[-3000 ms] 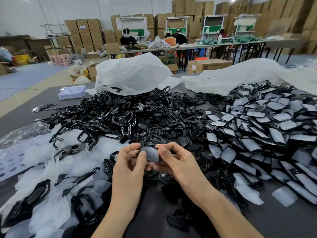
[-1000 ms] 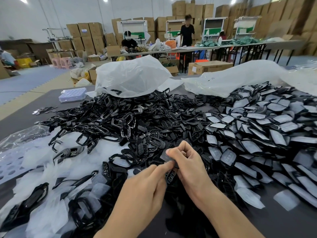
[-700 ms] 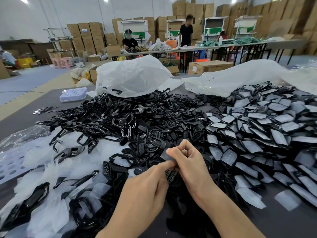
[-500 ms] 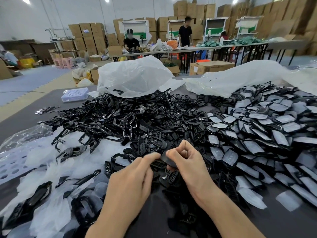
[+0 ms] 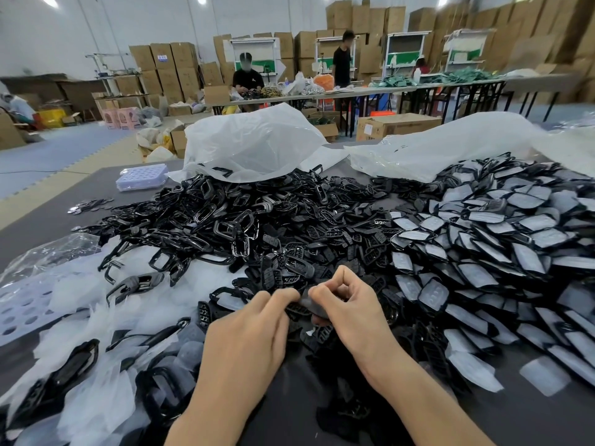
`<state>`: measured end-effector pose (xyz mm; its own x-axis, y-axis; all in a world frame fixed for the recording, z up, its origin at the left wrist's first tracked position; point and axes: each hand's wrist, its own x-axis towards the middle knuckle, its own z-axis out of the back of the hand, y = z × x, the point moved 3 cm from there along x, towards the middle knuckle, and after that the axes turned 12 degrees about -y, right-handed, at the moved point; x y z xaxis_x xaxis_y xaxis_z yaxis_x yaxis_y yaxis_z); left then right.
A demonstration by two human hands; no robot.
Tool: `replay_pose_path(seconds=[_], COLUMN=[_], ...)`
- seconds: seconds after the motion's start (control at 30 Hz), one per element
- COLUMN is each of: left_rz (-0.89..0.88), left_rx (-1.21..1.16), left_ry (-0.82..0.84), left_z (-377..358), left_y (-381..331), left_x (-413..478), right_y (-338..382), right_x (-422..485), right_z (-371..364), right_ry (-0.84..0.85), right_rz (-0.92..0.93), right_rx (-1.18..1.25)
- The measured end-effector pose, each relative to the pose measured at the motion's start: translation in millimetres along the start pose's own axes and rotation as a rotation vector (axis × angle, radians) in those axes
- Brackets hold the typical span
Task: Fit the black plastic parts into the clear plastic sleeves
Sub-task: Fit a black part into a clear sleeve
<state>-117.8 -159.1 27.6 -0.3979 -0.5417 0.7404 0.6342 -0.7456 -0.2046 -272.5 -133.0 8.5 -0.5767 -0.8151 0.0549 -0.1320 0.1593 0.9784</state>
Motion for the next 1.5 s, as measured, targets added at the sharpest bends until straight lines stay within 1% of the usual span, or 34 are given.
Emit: replay_pose_path(seconds=[0.17,0.27,0.37,0.47,0.5,0.57,0.67,0.73,0.83,0.9,0.97,1.03,1.1,1.13,1.3,1.43,1.5], left_rz=[0.064,0.025,-0.017,-0.063,-0.067,-0.058,-0.051,0.037,0.223,0.36,0.491,0.562,0.587,0.597,0.613,0.607,0.605], left_rx=[-0.034,-0.113,-0.172,-0.241,-0.269,-0.316,-0.33,-0.349,-0.369,-0.457,-0.569,-0.657,-0.709,-0.714,-0.637,-0.604,-0.632], left_ry=[-0.097,-0.065,0.017,0.081,0.084,0.064,0.018,-0.037,-0.114,-0.144,-0.137,-0.087,-0.054,-0.054,-0.107,-0.111,-0.092], left_z=[4,4,-1,-6,-7,-8,-4,-1,-3,-7,-10,-13,-16,-17,-20,-24,-24], left_y=[5,-3,-10,-25,-30,-35,-35,-28,-15,-7,-3,-4,-6,-6,0,3,2], left_x=[-1,-3,-5,-10,-11,-12,-11,-10,-13,-13,-12,-10,-9,-9,-10,-14,-14], right_y=[-3,-4,-3,-2,-2,0,2,1,0,0,0,-1,-3,-2,-4,-7,-6], right_x=[3,2,2,3,4,4,4,5,3,2,0,-3,-5,-6,-4,-4,-3], right_z=[2,2,1,4,5,7,6,5,4,3,1,-2,-5,-5,-3,-3,-3], right_ry=[-0.006,0.014,0.022,-0.01,-0.015,0.006,0.036,0.04,0.075,0.105,0.148,0.214,0.263,0.263,0.19,0.151,0.146], right_rz=[-0.016,-0.013,-0.005,0.0,-0.013,-0.073,-0.123,-0.118,-0.122,-0.125,-0.124,-0.117,-0.1,-0.086,-0.053,-0.053,-0.055], right_rx=[0.0,-0.009,0.008,-0.011,-0.01,0.067,0.171,0.184,0.172,0.168,0.16,0.152,0.148,0.131,0.046,0.026,0.028])
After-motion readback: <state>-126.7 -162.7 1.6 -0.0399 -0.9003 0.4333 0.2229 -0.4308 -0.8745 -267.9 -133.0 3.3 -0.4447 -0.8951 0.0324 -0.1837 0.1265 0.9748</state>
